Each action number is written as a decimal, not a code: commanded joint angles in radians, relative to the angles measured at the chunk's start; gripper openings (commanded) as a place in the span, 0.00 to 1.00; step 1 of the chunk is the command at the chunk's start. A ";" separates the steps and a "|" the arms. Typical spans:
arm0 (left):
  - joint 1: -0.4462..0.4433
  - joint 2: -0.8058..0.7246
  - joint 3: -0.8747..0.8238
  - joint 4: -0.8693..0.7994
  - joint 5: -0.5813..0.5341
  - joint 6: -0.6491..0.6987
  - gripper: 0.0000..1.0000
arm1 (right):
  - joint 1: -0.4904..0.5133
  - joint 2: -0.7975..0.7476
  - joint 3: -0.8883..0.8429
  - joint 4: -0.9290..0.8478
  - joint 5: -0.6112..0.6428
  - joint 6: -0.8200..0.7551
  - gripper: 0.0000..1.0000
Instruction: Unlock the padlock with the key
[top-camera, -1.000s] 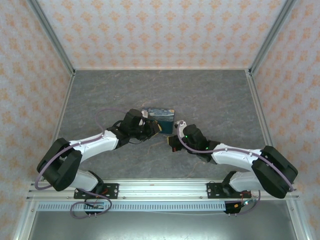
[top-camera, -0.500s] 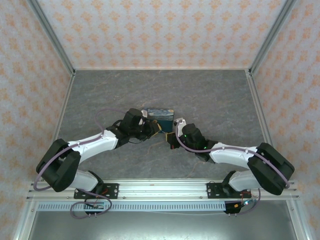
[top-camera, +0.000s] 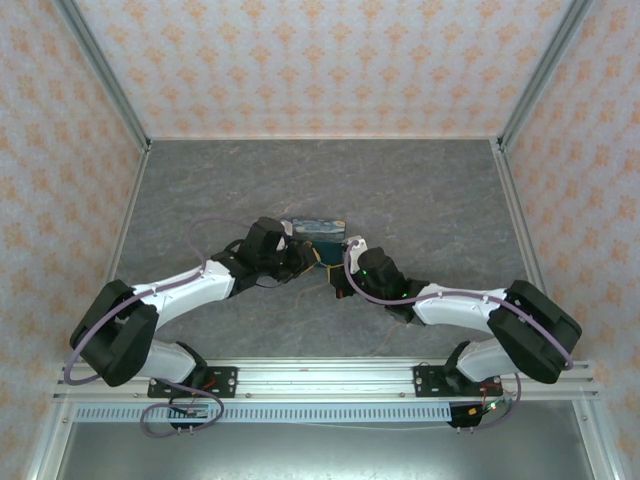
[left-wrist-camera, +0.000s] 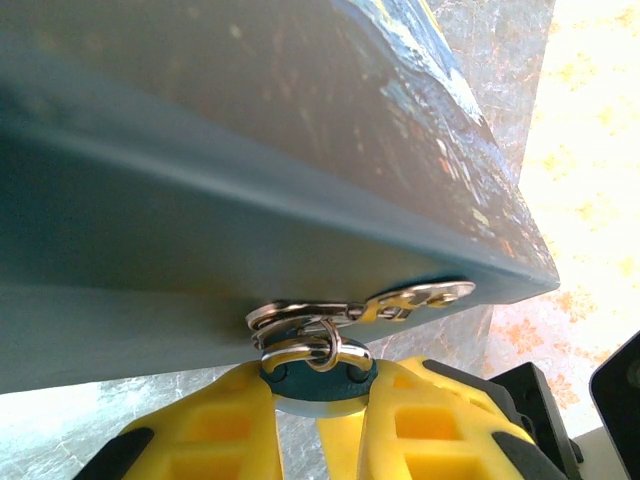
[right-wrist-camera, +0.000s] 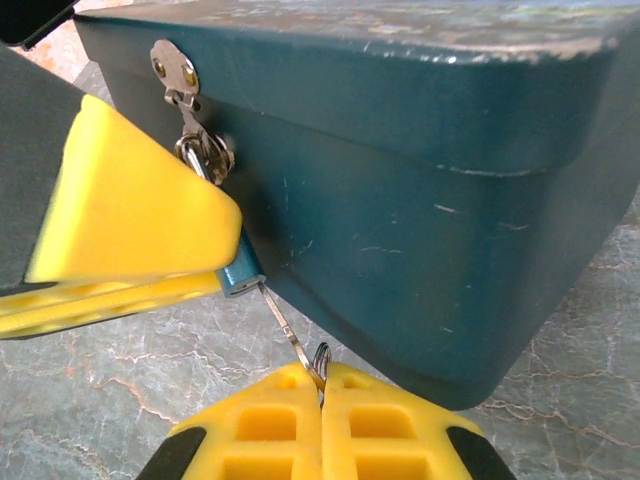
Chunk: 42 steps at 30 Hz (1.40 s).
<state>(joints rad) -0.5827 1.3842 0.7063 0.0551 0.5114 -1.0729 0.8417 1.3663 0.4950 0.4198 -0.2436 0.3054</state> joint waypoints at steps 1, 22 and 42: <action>-0.005 -0.036 0.042 0.015 -0.021 0.017 0.18 | 0.005 0.002 0.035 0.011 0.032 0.000 0.00; -0.005 -0.022 0.049 0.017 -0.024 0.013 0.18 | 0.005 0.031 0.048 0.069 -0.039 0.005 0.00; -0.006 -0.024 0.047 0.025 -0.013 -0.007 0.18 | 0.005 0.042 0.045 0.127 0.010 0.027 0.00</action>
<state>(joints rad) -0.5827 1.3830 0.7193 0.0525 0.4889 -1.0767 0.8417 1.3994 0.5110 0.4683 -0.2569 0.3283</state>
